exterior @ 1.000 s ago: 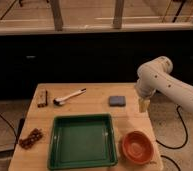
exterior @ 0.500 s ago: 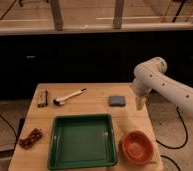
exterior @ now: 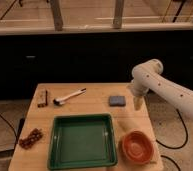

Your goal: Place sponge in tray

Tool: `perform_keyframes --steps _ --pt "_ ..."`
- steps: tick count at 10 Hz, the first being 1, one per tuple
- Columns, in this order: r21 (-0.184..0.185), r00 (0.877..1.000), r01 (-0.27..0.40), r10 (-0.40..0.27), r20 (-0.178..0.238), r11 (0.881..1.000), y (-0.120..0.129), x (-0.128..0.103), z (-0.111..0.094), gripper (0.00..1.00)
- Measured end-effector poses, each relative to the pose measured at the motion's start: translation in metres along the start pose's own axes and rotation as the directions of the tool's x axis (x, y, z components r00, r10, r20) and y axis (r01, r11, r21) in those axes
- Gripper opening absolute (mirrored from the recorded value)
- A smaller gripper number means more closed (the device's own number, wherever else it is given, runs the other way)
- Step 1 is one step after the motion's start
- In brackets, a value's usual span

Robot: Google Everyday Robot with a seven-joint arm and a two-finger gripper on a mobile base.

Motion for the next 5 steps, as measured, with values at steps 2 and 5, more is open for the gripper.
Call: perform_keyframes --steps 2,5 --pt "-0.006 1.000 0.017 -0.017 0.013 1.000 -0.005 -0.004 0.009 0.80" --pt "-0.014 0.999 0.038 -0.038 0.027 0.999 -0.008 -0.005 0.020 0.80"
